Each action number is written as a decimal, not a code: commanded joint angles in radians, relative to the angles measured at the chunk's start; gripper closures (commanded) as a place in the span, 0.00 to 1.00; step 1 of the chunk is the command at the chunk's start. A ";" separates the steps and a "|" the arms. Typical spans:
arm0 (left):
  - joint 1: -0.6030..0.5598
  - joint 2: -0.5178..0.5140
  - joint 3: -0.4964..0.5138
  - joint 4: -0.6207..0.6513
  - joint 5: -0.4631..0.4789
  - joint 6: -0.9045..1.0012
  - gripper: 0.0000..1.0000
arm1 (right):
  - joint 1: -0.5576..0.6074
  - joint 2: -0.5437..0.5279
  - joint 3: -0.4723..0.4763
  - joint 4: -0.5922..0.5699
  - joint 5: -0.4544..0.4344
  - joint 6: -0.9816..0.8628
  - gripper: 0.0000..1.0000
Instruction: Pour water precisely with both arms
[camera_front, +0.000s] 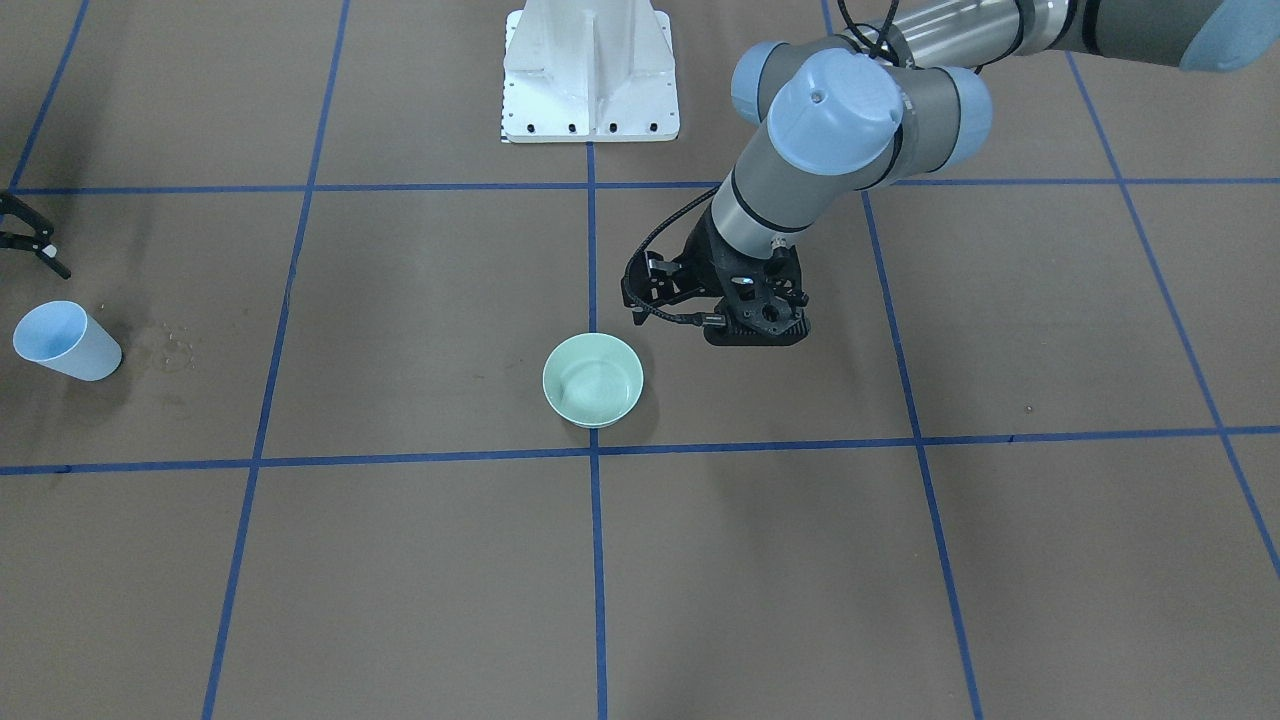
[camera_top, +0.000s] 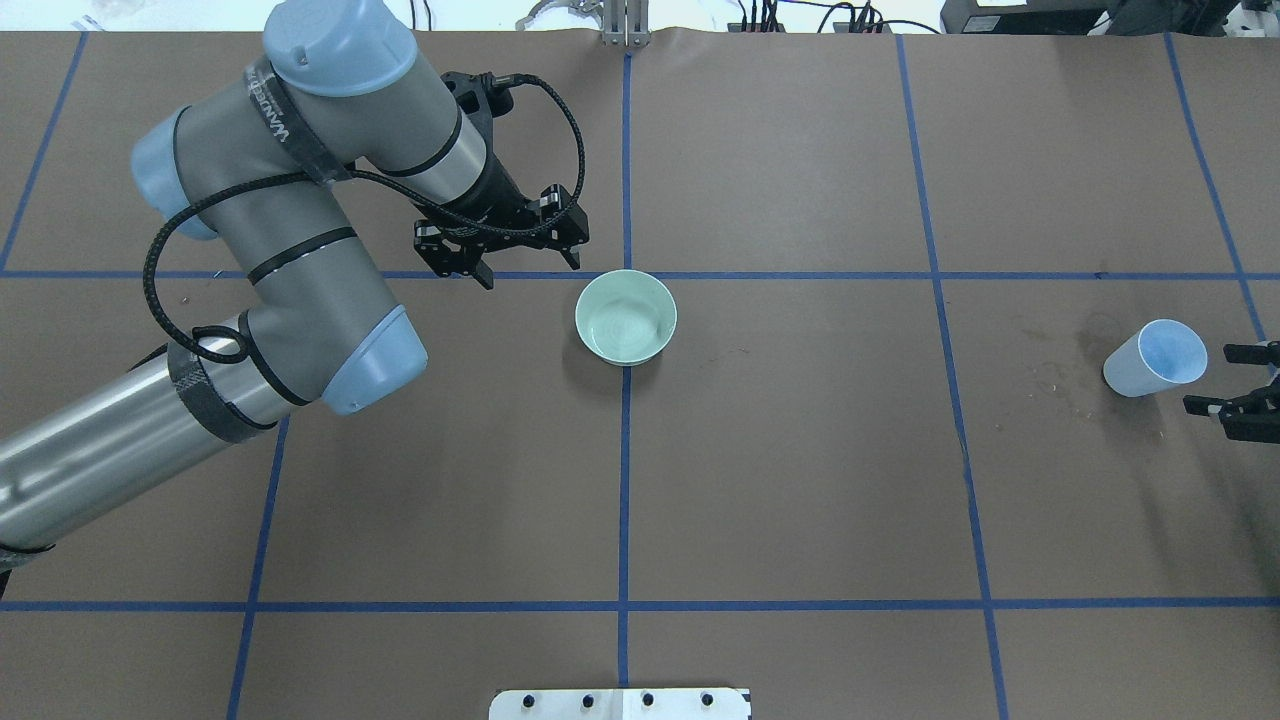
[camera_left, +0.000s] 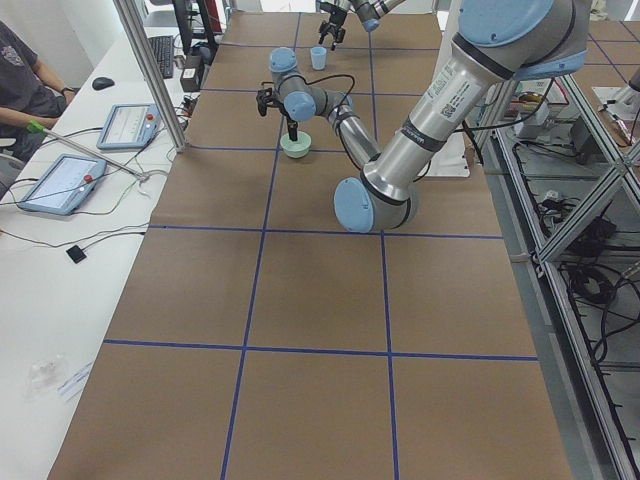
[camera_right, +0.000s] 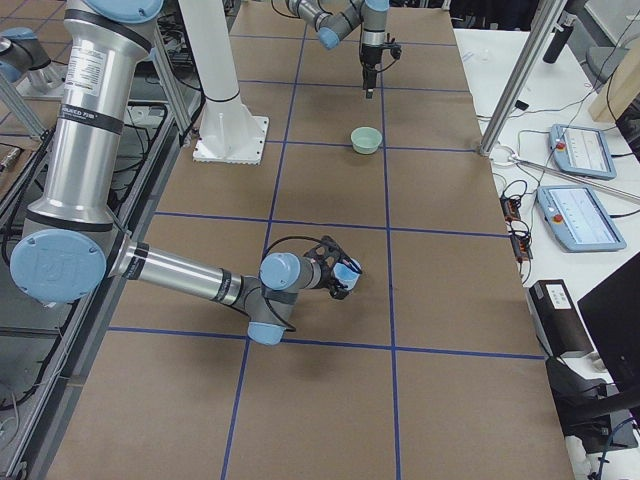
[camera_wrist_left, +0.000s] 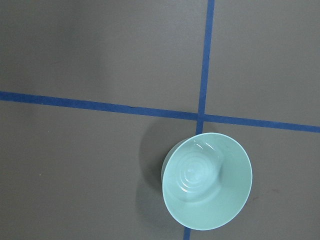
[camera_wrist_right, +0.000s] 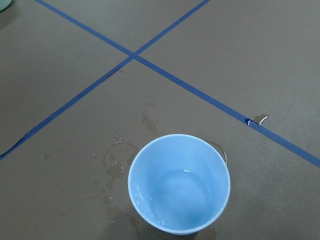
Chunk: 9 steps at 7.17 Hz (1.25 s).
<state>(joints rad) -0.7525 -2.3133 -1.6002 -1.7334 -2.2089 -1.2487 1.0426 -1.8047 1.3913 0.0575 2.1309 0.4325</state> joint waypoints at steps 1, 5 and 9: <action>-0.001 0.003 -0.004 0.000 0.000 0.000 0.00 | -0.041 0.002 -0.015 0.001 -0.086 0.052 0.01; -0.002 0.003 -0.004 0.000 0.000 0.000 0.00 | -0.105 0.024 -0.026 0.002 -0.156 0.077 0.01; -0.002 0.020 -0.023 0.000 0.000 0.000 0.00 | -0.121 0.042 -0.032 0.004 -0.190 0.078 0.01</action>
<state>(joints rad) -0.7547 -2.2944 -1.6217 -1.7334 -2.2083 -1.2486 0.9264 -1.7683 1.3607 0.0606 1.9448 0.5103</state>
